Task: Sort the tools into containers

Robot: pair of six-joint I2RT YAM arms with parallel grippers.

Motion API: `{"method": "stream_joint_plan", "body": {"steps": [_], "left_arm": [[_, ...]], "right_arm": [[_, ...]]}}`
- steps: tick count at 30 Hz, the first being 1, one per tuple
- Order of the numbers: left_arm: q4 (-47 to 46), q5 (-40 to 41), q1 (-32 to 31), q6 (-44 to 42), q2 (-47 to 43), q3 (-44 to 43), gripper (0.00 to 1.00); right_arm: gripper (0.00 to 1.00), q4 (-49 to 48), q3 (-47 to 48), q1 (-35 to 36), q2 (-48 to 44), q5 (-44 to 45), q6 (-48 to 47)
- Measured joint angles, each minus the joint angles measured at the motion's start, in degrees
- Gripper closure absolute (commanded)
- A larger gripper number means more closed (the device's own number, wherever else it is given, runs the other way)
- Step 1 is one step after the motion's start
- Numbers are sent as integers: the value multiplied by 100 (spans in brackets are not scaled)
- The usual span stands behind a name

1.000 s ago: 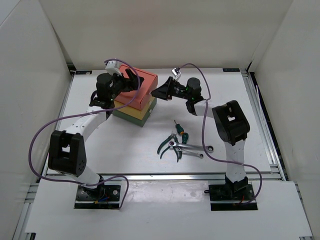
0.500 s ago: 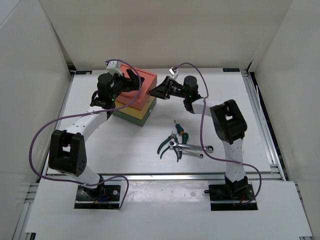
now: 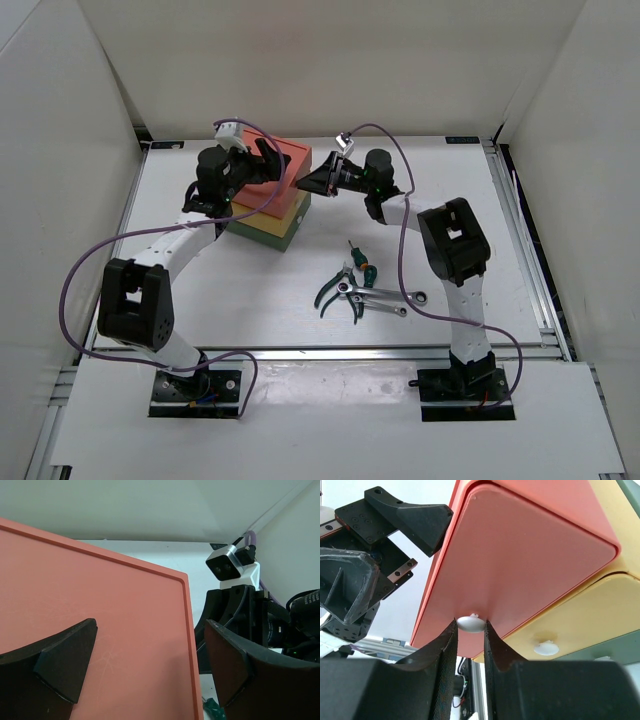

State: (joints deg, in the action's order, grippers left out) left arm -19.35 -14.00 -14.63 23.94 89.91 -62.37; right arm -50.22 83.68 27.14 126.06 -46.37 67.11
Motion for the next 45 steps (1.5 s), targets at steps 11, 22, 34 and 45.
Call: {"method": "stream_joint_plan", "body": {"steps": [11, 22, 34, 45], "left_arm": [[81, 4, -11, -68, -11, -22, 1], [238, -122, 116, -55, -66, -37, 1], [289, -166, 140, -42, -87, -37, 1], [748, -87, 142, -70, -262, -111, 1]], "right_arm": [[100, -68, -734, -109, -505, 269, -164], [100, 37, -2096, -623, -1598, 229, -461], [70, -79, -2481, -916, -1751, 85, -400], [46, 2806, -3429, -1316, -4188, 1517, -2210]]}}
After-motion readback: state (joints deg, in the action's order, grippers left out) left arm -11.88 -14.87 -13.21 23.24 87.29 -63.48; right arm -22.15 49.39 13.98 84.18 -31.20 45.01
